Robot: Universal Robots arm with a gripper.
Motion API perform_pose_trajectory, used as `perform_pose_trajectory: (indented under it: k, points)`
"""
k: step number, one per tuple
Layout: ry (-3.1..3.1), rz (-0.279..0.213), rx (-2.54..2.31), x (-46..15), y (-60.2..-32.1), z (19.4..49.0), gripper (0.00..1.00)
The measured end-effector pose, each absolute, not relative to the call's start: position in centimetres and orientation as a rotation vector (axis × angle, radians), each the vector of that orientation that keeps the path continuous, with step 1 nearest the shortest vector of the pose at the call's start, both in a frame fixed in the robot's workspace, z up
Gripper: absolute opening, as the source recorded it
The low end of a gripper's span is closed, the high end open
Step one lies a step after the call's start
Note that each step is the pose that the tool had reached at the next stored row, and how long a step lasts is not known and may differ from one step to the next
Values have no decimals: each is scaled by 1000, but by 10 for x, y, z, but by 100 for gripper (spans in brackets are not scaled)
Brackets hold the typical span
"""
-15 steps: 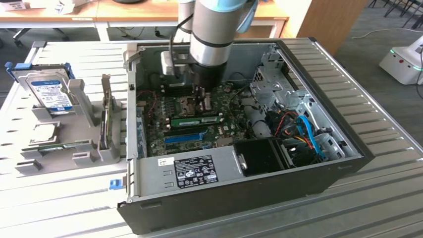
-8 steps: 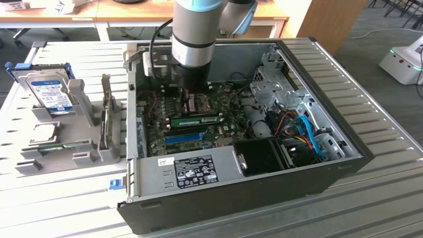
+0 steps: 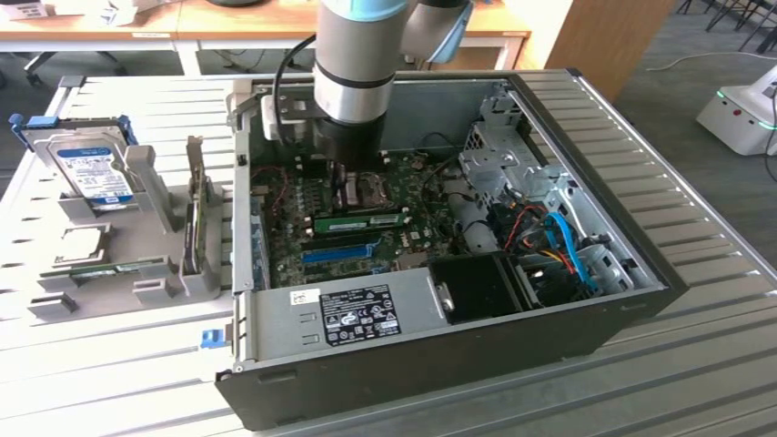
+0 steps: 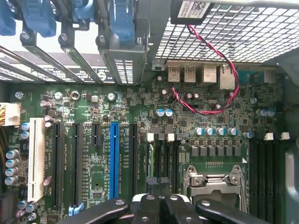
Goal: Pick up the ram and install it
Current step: 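Press down the ram until it locks into place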
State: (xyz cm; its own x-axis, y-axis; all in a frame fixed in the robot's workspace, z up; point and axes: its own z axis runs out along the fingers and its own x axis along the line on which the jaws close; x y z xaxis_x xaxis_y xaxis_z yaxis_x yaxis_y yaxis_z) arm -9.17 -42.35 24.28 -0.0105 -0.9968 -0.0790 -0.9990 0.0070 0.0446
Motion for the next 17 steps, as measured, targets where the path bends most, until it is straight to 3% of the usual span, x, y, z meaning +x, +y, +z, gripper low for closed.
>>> perform_pose_trajectory:
  k: [17]
  points:
    - [2211, 136, -2192, -92, -423, 231, 11]
